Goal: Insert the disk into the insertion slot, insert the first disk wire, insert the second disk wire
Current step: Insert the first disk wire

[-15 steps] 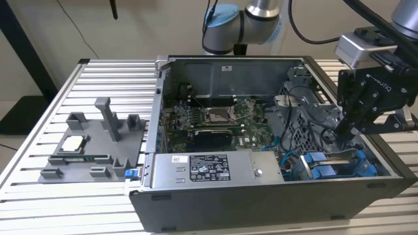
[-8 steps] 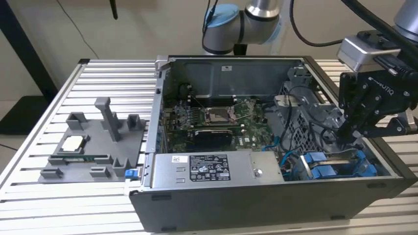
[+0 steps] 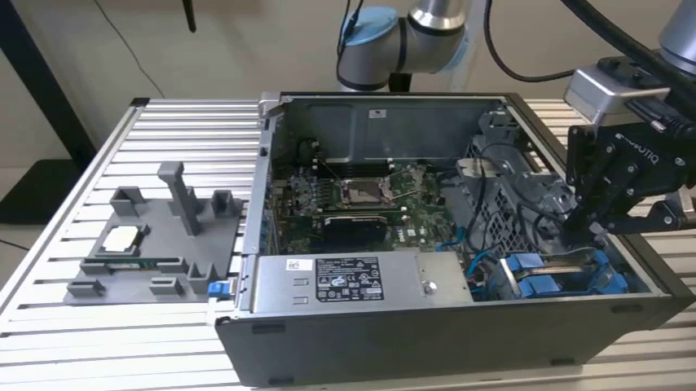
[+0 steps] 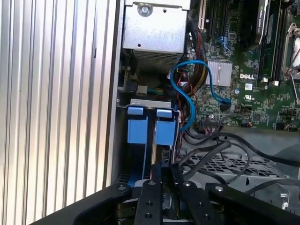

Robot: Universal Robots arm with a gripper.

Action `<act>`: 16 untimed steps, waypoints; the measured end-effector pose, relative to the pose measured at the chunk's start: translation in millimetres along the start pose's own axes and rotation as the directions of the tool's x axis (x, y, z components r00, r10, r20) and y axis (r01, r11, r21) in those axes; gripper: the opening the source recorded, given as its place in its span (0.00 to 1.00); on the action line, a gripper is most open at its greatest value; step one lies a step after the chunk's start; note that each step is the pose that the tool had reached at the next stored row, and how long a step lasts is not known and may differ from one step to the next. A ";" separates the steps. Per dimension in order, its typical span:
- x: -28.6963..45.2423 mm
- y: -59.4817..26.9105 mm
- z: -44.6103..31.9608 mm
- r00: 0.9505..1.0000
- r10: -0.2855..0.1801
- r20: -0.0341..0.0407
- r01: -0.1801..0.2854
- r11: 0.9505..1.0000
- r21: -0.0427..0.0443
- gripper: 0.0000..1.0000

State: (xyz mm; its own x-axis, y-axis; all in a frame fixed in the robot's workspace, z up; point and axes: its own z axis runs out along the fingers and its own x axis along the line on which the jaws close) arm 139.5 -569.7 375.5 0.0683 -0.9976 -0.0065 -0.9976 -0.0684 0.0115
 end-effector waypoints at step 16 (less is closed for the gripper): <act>0.9 -2.9 3.0 1.000 0.000 0.000 0.000 1.000 -0.022 0.19</act>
State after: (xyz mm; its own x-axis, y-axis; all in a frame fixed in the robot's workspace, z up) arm 142.5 -570.4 372.4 0.0682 -0.9977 -0.0066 -0.9971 -0.0684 0.0334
